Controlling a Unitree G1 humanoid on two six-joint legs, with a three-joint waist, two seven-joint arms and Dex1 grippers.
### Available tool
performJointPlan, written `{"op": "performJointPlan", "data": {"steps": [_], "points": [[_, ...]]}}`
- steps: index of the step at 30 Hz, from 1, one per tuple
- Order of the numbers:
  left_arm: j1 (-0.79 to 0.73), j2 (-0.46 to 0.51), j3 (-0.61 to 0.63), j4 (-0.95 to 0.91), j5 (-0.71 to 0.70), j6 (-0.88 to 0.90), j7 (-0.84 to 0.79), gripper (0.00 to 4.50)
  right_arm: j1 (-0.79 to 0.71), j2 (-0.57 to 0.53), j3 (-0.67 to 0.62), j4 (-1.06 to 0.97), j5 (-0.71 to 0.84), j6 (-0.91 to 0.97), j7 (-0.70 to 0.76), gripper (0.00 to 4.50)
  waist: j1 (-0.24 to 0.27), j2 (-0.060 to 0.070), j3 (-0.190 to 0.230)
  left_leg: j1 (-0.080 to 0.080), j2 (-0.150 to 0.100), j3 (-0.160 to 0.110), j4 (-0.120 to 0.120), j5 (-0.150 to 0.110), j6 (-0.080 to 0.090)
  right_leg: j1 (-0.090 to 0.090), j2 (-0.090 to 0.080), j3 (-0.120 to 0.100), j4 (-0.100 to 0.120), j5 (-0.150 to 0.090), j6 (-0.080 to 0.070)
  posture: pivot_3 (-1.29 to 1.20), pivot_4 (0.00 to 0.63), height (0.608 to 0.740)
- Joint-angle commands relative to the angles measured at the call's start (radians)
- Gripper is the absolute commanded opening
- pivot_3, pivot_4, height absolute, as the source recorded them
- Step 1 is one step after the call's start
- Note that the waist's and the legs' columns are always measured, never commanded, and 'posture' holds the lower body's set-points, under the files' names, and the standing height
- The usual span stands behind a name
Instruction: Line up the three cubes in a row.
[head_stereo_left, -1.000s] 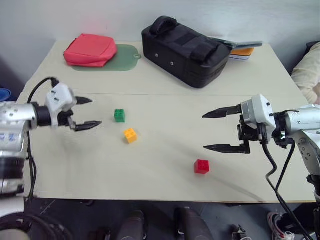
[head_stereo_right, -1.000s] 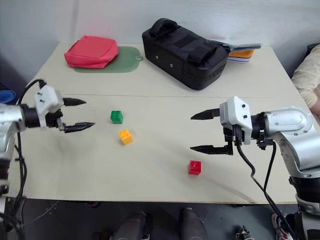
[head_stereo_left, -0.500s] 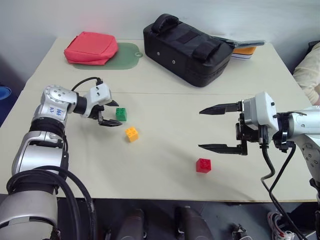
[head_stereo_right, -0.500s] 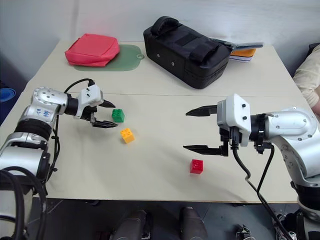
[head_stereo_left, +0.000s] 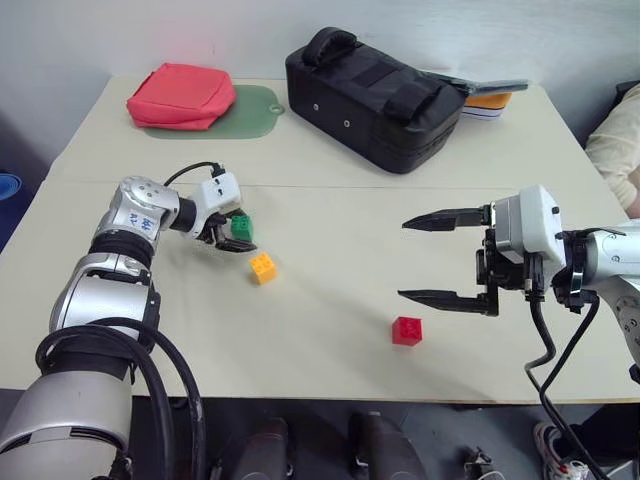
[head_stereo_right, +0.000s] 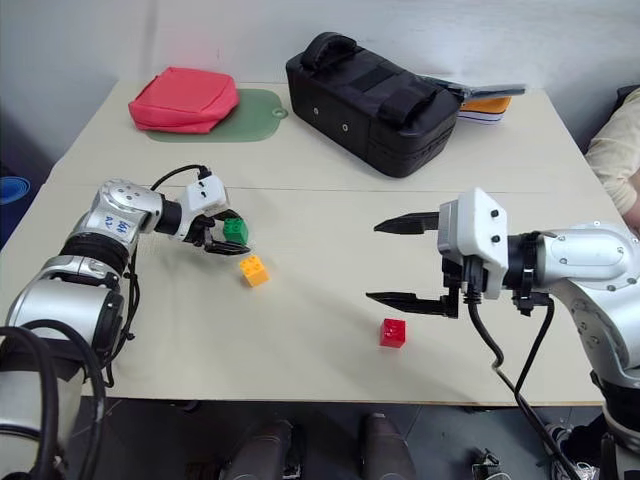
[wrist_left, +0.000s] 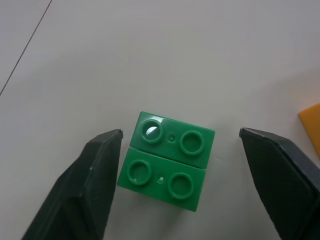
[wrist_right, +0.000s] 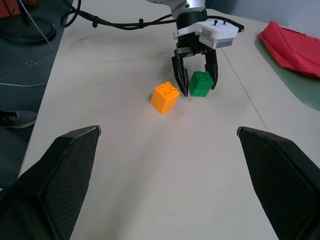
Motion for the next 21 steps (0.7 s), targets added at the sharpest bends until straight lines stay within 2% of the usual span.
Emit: {"op": "performJointPlan", "data": {"steps": [1,5,14,18,21], "points": [[-0.029,0.005,-0.006,0.009,0.028,0.011,-0.012,2.75,0.005,-0.018,-0.044,-0.050,0.028,0.006,-0.020,4.50,0.000,0.000,0.000,0.000,0.000,0.000,0.000,0.000,0.000,0.000,0.000,0.000,0.000,0.000,0.000,0.00,0.150,0.740],[-0.036,0.010,-0.002,0.012,0.039,0.016,-0.025,1.53,0.022,-0.020,-0.054,-0.064,0.034,0.011,-0.031,4.50,0.000,0.000,0.000,0.000,0.000,0.000,0.000,0.000,0.000,0.000,0.000,0.000,0.000,0.000,0.000,0.00,0.150,0.740],[-0.063,0.034,0.067,-0.015,-0.015,-0.002,-0.104,1.52,0.044,-0.024,-0.043,-0.056,0.023,-0.007,-0.018,4.50,0.000,0.000,0.000,0.000,0.000,0.000,0.000,0.000,0.000,0.000,0.000,0.000,0.000,0.000,0.000,0.00,0.150,0.740],[-0.081,0.039,0.105,-0.123,-0.101,-0.006,-0.337,1.52,0.107,-0.053,-0.053,-0.050,0.013,-0.034,0.041,4.50,0.000,-0.001,0.000,0.000,0.000,0.000,0.000,0.000,0.000,0.000,0.000,-0.001,0.000,0.000,0.000,0.00,0.150,0.740],[-0.020,0.035,0.088,-0.337,-0.185,0.065,-0.465,1.52,0.148,-0.065,-0.065,-0.046,0.013,-0.047,0.061,4.50,0.004,-0.001,0.000,0.000,-0.001,0.000,0.001,0.000,0.000,0.001,0.000,-0.002,0.000,0.000,0.000,0.00,0.150,0.740]]}}
